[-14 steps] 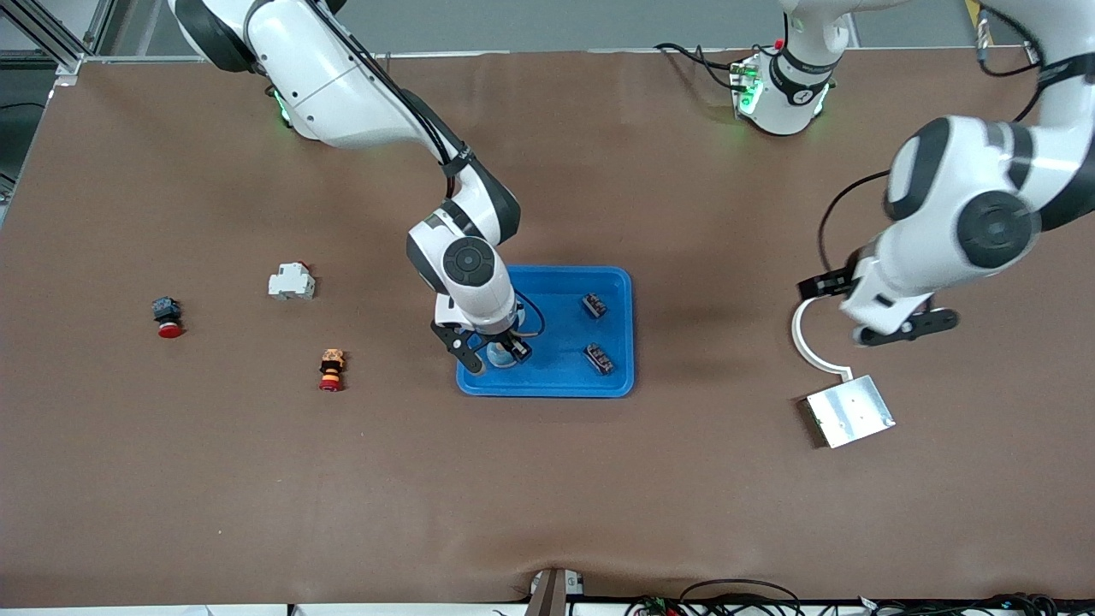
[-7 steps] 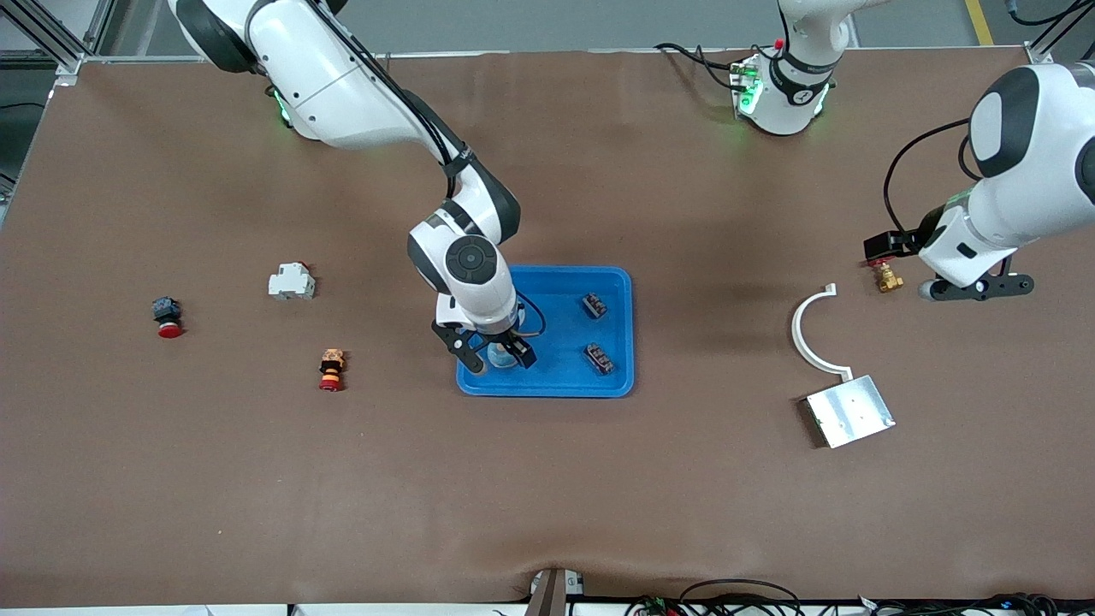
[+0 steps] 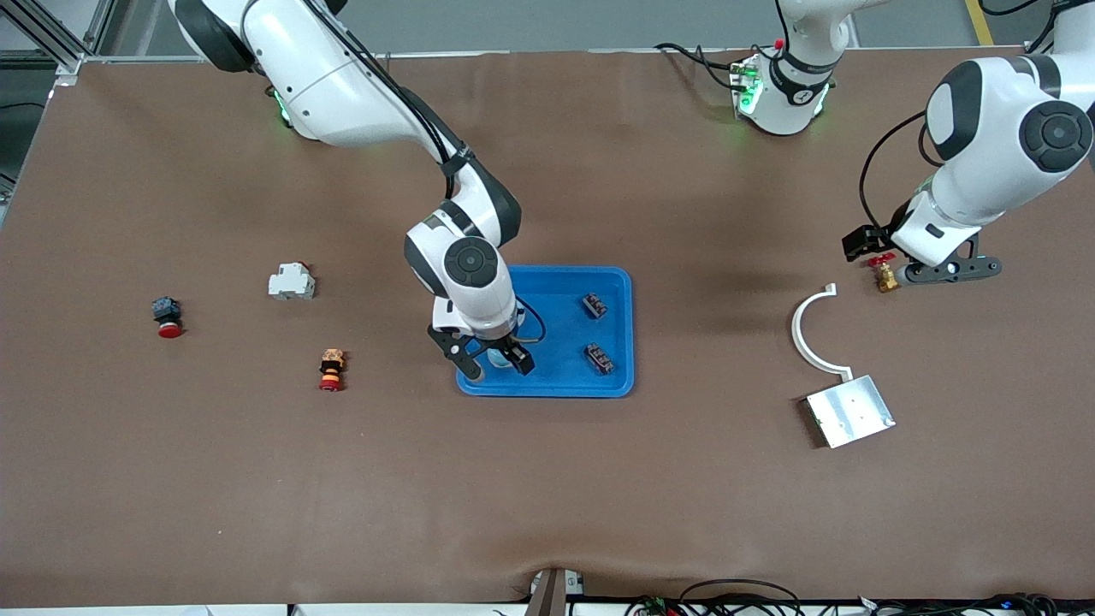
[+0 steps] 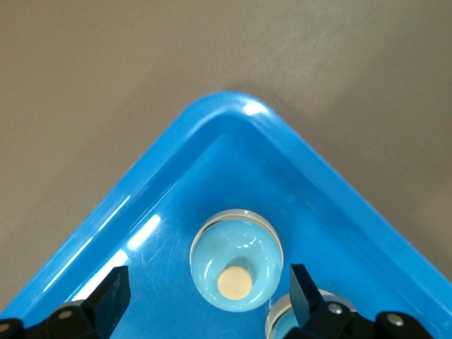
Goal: Place electrolytic capacitor and blue bell in tray
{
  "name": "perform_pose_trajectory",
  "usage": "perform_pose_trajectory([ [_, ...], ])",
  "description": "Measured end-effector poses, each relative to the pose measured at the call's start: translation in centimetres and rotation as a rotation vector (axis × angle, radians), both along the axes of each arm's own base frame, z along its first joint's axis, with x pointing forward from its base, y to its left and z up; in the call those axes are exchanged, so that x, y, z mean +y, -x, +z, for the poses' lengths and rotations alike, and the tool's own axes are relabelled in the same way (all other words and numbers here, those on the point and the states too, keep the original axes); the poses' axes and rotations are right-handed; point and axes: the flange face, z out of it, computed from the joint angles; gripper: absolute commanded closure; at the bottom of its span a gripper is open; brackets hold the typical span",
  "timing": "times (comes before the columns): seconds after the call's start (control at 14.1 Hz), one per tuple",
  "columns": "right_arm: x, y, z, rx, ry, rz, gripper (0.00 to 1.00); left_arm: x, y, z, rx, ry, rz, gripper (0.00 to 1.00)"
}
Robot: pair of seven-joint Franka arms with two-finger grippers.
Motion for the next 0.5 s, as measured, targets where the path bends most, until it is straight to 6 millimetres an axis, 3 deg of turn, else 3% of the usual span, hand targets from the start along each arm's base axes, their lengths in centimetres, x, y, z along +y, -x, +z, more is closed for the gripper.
perform_pose_trajectory([
  [0.28,-0.9,-1.0,1.3,0.028,0.036,0.016,0.00,0.2,-0.2,0.5,-0.017,0.001,-0.012,0.00],
  [0.5,-3.1,-1.7,2.9,0.086,0.089,0.085,0.00,1.3,-1.2,3.4,-0.011,0.004,-0.029,0.00],
])
